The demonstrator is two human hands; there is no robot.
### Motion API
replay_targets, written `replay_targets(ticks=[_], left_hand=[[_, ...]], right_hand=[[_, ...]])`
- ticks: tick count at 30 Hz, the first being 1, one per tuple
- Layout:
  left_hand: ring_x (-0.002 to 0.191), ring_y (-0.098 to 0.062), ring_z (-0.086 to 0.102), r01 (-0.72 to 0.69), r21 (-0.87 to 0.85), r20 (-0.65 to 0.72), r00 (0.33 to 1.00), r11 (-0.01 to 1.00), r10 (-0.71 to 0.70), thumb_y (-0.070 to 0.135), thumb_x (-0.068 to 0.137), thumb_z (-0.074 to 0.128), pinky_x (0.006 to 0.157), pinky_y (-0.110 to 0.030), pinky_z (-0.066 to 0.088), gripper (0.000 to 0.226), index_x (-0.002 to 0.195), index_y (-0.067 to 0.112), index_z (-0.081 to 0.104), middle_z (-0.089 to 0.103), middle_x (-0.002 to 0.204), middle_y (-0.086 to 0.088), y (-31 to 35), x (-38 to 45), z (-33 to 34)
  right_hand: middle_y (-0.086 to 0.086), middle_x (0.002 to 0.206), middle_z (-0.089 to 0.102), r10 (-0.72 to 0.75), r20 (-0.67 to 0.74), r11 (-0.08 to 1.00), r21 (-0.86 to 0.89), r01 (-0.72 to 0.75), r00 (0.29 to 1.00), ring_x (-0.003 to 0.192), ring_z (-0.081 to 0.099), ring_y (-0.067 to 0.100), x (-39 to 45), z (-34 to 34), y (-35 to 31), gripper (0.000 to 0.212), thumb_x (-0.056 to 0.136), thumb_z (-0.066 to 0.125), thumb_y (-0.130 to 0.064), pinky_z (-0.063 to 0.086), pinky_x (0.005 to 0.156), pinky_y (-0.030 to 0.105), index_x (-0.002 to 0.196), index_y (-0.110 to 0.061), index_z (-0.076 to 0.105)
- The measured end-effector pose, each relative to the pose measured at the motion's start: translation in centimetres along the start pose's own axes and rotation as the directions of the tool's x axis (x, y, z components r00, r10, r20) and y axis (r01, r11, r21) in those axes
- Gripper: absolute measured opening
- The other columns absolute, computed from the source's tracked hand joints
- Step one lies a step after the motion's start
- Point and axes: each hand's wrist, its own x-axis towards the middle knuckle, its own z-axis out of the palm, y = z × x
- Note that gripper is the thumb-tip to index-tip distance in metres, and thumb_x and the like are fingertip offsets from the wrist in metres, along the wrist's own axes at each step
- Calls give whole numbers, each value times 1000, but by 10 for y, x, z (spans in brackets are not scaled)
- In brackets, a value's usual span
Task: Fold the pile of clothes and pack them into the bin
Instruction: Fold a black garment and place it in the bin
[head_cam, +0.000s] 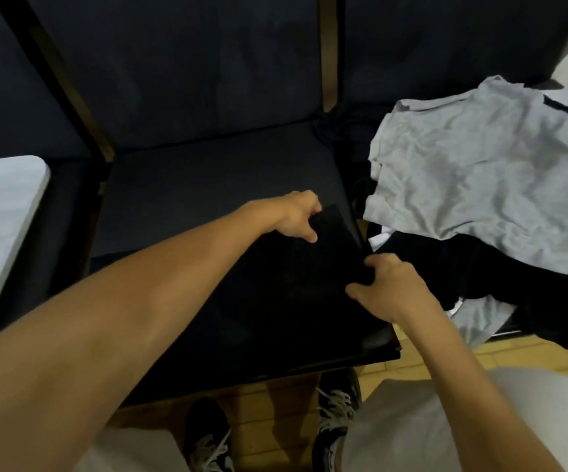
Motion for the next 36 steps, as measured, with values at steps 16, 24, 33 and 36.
replay_targets(ticks=[16,24,33,36], left_hand=[[75,-14,53,-124,-408,-459,884,904,-86,2,59,40,75,-28,39,42,52,34,67,62,70,-1,-130,-149,-72],[75,-7,59,3,-513,-333,921,858,-203,-9,70,52,73,-26,44,36,53,21,66,63,78,7,-207,-225,-31],[140,-18,31,-296,541,87,951,787,297,30,75,80,120,-44,3,67,134,29,49,50,138,5,-99,-113,-8],[114,-16,44,-231,715,36,955,660,295,44,77,75,112,-44,20,39,111,27,63,55,108,8,-94,-126,-13]], right_hand=[[-1,96,76,-577,182,455,881,128,796,91,68,6,-49,64,-131,9,88,73,-13,55,82,22,93,-16,67],[0,92,73,-440,298,889,279,364,847,80,70,11,-26,97,-130,18,94,64,-36,59,73,29,102,-21,70],[3,121,59,-123,143,985,137,103,982,100,60,17,-5,97,-108,75,75,85,-29,47,67,24,138,-18,47],[-3,104,68,-215,173,963,199,180,961,87,66,13,-7,88,-110,43,78,82,-27,55,67,28,117,-24,64]])
